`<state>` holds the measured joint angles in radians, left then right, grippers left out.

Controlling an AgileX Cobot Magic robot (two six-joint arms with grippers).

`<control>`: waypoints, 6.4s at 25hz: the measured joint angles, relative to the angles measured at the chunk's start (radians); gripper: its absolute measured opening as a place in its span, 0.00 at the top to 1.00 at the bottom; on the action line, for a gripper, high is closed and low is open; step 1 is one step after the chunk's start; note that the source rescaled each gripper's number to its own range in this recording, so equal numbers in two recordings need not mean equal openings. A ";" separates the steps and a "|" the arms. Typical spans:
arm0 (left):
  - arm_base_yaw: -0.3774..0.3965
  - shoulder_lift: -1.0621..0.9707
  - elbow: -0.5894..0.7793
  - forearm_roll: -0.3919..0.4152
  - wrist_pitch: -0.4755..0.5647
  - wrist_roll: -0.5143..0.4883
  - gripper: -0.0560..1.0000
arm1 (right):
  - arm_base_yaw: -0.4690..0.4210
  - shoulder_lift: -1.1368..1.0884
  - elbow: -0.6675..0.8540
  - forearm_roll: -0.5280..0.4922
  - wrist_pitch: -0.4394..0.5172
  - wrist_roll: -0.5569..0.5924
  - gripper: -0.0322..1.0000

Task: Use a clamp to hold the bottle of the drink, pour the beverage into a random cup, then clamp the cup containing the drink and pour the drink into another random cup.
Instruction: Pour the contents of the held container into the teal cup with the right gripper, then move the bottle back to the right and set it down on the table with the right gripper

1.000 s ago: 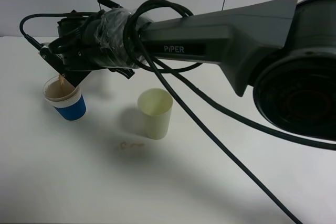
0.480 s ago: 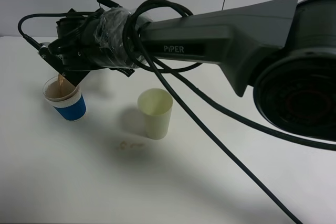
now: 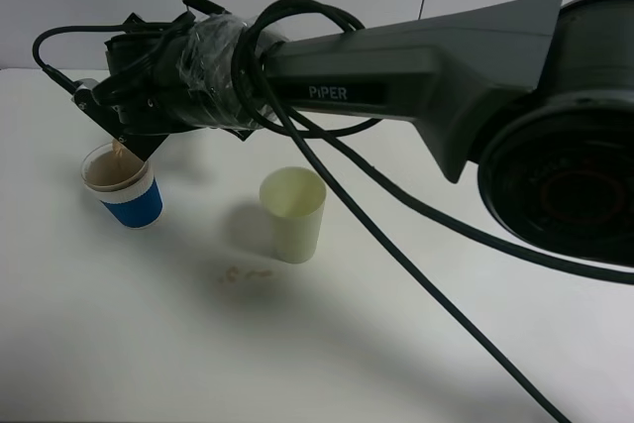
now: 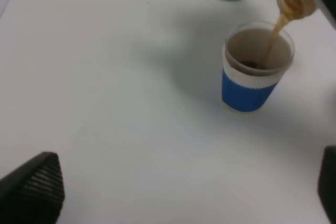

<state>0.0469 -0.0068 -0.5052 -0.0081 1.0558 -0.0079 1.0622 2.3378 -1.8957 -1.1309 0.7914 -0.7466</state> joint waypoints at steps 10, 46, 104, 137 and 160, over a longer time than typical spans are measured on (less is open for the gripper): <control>0.000 0.000 0.000 0.000 0.000 0.000 0.07 | 0.000 0.000 0.000 -0.042 0.000 0.000 0.96; 0.000 0.000 0.000 0.000 0.000 0.000 0.07 | 0.010 0.000 -0.001 -0.208 -0.051 0.000 0.96; 0.000 0.000 0.000 0.000 0.000 0.000 0.07 | 0.038 0.000 -0.001 -0.233 -0.085 0.160 0.96; 0.000 0.000 0.000 0.000 0.000 0.000 0.07 | -0.271 -0.139 -0.001 0.295 -0.064 1.036 0.96; 0.000 0.000 0.000 0.000 0.000 0.000 0.07 | -0.478 -0.232 0.435 0.629 -0.601 0.927 0.96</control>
<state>0.0469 -0.0068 -0.5052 -0.0081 1.0558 -0.0079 0.5846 2.1055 -1.4603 -0.5019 0.1906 0.1804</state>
